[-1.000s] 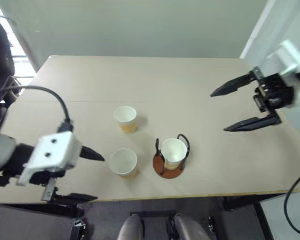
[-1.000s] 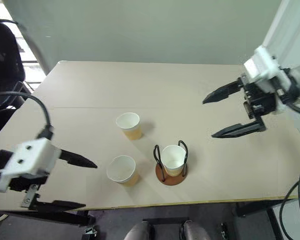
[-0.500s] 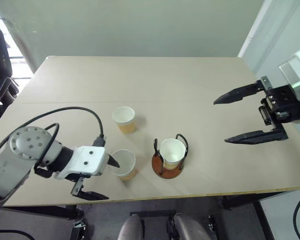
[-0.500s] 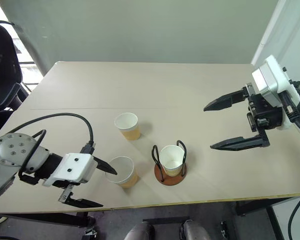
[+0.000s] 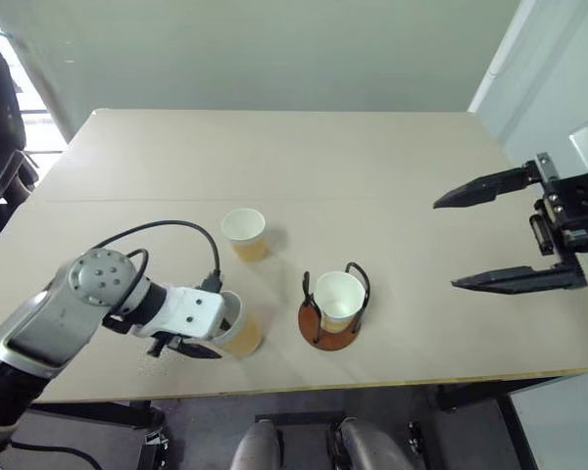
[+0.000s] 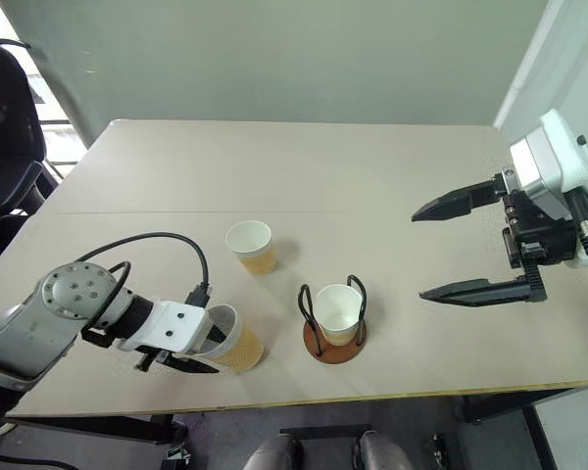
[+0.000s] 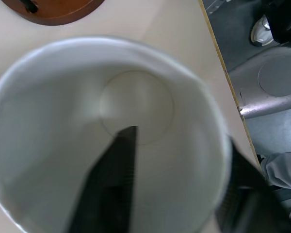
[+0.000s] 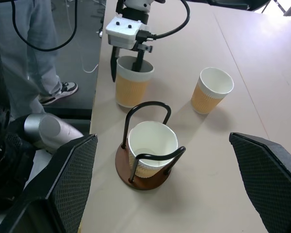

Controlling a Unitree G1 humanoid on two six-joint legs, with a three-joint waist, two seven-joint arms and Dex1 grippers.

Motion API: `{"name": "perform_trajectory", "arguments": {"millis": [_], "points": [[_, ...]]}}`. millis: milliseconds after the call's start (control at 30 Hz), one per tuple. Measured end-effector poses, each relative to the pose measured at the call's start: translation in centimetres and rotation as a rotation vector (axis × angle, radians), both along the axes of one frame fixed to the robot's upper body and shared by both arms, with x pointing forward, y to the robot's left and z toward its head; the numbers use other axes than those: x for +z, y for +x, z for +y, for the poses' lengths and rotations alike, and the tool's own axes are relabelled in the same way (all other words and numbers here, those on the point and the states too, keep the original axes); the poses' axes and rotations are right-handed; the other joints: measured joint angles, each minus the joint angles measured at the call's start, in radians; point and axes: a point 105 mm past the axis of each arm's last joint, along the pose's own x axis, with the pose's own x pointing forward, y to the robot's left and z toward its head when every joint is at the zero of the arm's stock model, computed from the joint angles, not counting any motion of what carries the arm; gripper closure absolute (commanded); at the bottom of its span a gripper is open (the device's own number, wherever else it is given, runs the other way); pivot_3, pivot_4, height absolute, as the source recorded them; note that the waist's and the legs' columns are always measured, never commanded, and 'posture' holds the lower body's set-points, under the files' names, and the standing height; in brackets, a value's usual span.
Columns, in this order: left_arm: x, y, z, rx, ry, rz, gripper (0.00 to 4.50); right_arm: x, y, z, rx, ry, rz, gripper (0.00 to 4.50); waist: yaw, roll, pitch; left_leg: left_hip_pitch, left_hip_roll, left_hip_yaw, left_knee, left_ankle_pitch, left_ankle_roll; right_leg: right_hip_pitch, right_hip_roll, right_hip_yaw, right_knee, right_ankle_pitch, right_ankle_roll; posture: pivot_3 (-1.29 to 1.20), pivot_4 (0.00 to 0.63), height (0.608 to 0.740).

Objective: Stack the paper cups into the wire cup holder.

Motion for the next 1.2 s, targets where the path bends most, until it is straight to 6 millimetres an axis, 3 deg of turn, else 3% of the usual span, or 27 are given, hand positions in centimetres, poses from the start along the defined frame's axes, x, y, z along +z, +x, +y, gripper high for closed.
{"name": "perform_trajectory", "arguments": {"millis": [67, 267, 400, 500, 633, 700, 767, 933, 1200], "points": [[0.2, -0.1, -0.3, -0.014, -0.016, 0.007, 4.46, 0.1, -0.1, -0.1, -0.007, 0.003, -0.005, 0.0, 0.0, 0.0, 0.0, 0.0, 0.0, 0.0, 0.0, -0.001, 0.001, 0.0, 0.0, 0.0, 0.0, 0.0, 0.0, 0.0, 0.15, 0.74], [1.4, -1.2, -1.3, -0.016, -0.092, 0.113, 4.49, 0.1, -0.2, -0.1, -0.009, 0.004, -0.006, 0.0, 0.0, 0.0, 0.0, -0.001, 0.0, 0.0, 0.001, -0.001, 0.002, 0.001, 0.0, 0.0, 0.0, -0.001, 0.002, 0.0, 0.15, 0.74], [4.4, -1.4, -1.5, -0.012, -0.138, 0.126, 4.49, 0.1, -0.2, -0.3, -0.036, 0.007, -0.015, 0.0, 0.003, 0.0, 0.0, -0.001, 0.0, 0.0, 0.002, -0.001, 0.002, 0.001, 0.0, 0.0, 0.001, -0.001, 0.003, 0.0, 0.15, 0.74], [8.1, -0.1, -2.0, -0.035, -0.189, 0.036, 4.49, 0.4, -0.3, -0.5, -0.053, 0.009, -0.029, 0.0, 0.01, 0.0, 0.0, -0.001, 0.0, -0.001, 0.005, -0.001, 0.002, 0.002, 0.0, 0.0, 0.002, 0.0, 0.003, 0.0, 0.15, 0.74], [17.2, 3.1, -2.6, -0.081, -0.281, -0.265, 4.49, 0.6, -0.5, -0.7, -0.068, 0.0, -0.051, 0.0, 0.019, 0.003, -0.001, -0.007, -0.001, -0.003, 0.013, -0.003, 0.008, 0.0, -0.001, 0.0, 0.0, 0.003, 0.004, 0.0, 0.15, 0.74], [19.1, 3.9, -3.5, -0.135, -0.292, -0.33, 4.49, 0.7, -0.5, -0.7, -0.076, -0.001, -0.06, 0.0, 0.017, 0.009, -0.004, -0.007, -0.004, -0.001, 0.016, -0.005, 0.012, 0.001, -0.004, 0.001, 0.0, 0.003, 0.008, 0.0, 0.15, 0.74], [19.2, 4.5, -4.8, -0.197, -0.292, -0.326, 4.49, 0.8, -0.4, -0.8, -0.085, 0.001, -0.07, 0.0, 0.017, 0.011, -0.004, -0.009, -0.007, -0.001, 0.016, -0.005, 0.014, 0.0, -0.006, 0.003, -0.001, 0.003, 0.011, 0.0, 0.15, 0.74], [16.7, 4.4, -9.2, -0.422, -0.255, -0.202, 4.49, 1.2, -0.8, -1.3, -0.13, -0.006, -0.095, 0.0, 0.02, 0.011, -0.003, -0.014, -0.01, 0.0, 0.02, -0.008, 0.019, -0.001, -0.01, 0.004, -0.002, 0.002, 0.02, 0.0, 0.15, 0.74], [16.0, 2.7, -12.5, -0.623, -0.223, -0.111, 4.49, 1.2, -1.8, -1.9, -0.227, -0.009, -0.107, 0.0, 0.02, 0.013, -0.003, -0.017, -0.015, 0.003, 0.022, -0.011, 0.025, -0.001, -0.015, 0.005, -0.005, -0.004, 0.029, 0.0, 0.15, 0.74]]}}
